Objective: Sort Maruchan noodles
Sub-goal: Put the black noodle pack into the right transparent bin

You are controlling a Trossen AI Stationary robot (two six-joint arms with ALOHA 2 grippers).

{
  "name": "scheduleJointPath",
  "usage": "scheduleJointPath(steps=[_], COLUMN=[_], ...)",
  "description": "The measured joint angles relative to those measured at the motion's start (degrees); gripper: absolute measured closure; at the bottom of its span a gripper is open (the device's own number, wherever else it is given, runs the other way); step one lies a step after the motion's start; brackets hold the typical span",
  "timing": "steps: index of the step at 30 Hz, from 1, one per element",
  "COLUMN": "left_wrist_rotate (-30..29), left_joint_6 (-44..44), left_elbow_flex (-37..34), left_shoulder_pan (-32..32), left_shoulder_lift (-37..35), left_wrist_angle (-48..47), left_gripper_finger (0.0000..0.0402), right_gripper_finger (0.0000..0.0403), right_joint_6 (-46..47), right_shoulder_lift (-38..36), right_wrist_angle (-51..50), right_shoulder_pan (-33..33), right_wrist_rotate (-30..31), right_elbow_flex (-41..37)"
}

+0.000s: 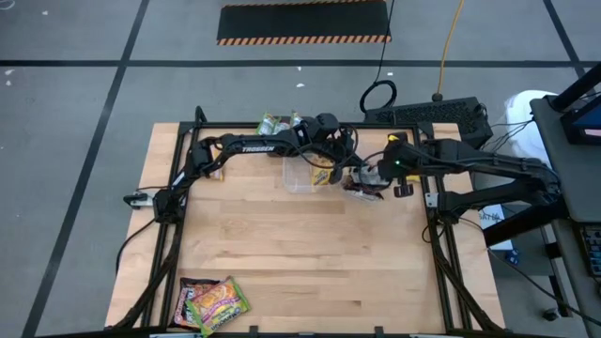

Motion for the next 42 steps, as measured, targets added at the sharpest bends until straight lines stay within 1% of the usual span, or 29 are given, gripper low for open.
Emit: scheduleJointPath(steps=[5,11,15,23,26,31,36,42], left_wrist_rotate=[-0.09,-0.17,-0.15,-0.31,0.73,0.94,0.99,1.38], left_joint_6=[0.02,0.0,-1.12,-3.17,-4.3,-2.77,-2.78,-4.2], left_elbow_flex=[0.0,0.0,0.0,0.0,0.0,0.0,-0.02,-0.02], left_shoulder_pan=[0.1,0.55,1.15,2.64,2.61,1.62,1.11,1.09], left_shoulder_lift=[0.0,0.0,0.0,-1.66,-1.73,-1.81,-1.81,-1.81], left_wrist_angle=[-1.42,-4.77,-5.53,-6.0,-6.61,-9.39,-9.89,-11.52], left_gripper_finger=[0.0402,0.0401,0.0401,0.0401,0.0401,0.0401,0.0401,0.0401], right_gripper_finger=[0.0403,0.0403,0.0403,0.0403,0.0403,0.0403,0.0403,0.0403], right_joint_6=[0.68,1.62,1.76,1.77,1.77,1.77,3.5,5.16], right_shoulder_lift=[-0.02,0.17,0.17,0.17,0.17,0.17,0.17,0.17], right_wrist_angle=[-0.28,-0.36,-0.26,-0.05,-0.1,0.01,-0.05,-0.42], right_shoulder_pan=[0.0,0.0,0.02,0.02,0.02,0.02,0.02,0.45], right_wrist_rotate=[-4.02,-4.4,-7.09,-7.06,-7.15,-7.16,-7.29,-11.51], right_elbow_flex=[1.01,1.01,1.01,0.99,0.97,0.97,0.97,0.94])
